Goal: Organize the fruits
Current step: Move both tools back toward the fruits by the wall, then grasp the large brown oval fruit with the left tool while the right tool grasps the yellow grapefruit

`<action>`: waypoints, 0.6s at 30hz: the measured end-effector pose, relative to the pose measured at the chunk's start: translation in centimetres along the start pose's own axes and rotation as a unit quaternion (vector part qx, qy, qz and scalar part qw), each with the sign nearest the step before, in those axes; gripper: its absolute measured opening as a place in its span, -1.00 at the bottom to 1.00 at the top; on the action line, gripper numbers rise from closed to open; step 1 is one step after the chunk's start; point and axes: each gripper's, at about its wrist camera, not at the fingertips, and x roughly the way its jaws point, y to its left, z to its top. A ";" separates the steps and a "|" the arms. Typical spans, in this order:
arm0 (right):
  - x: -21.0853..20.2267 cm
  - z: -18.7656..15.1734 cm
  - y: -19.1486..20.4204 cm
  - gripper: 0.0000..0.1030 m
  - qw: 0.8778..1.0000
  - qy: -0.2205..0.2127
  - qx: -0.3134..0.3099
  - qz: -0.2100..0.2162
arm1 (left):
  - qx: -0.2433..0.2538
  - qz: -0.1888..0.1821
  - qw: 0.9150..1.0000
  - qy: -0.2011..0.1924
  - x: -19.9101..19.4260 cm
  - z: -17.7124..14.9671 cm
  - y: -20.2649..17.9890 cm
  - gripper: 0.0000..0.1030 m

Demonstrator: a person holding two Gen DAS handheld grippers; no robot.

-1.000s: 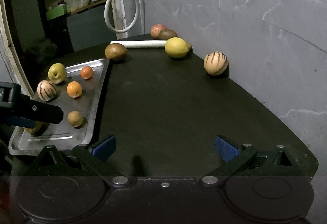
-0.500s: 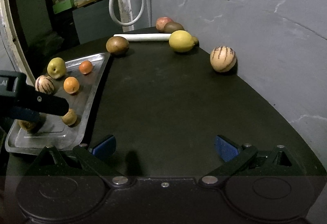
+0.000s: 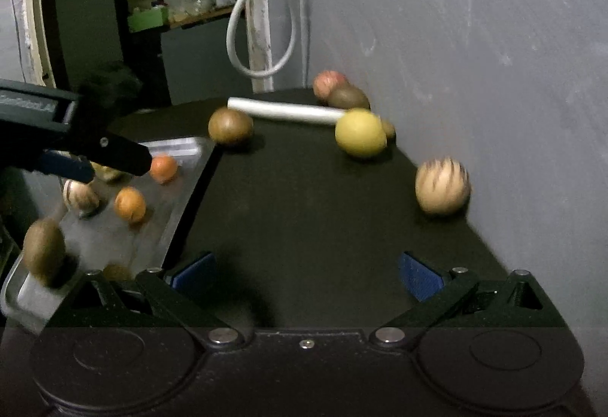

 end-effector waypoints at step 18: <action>10.7 9.6 -1.6 0.97 0.997 -0.020 -0.078 -0.020 | 0.114 0.008 0.993 0.009 9.1 9.4 2.1 0.99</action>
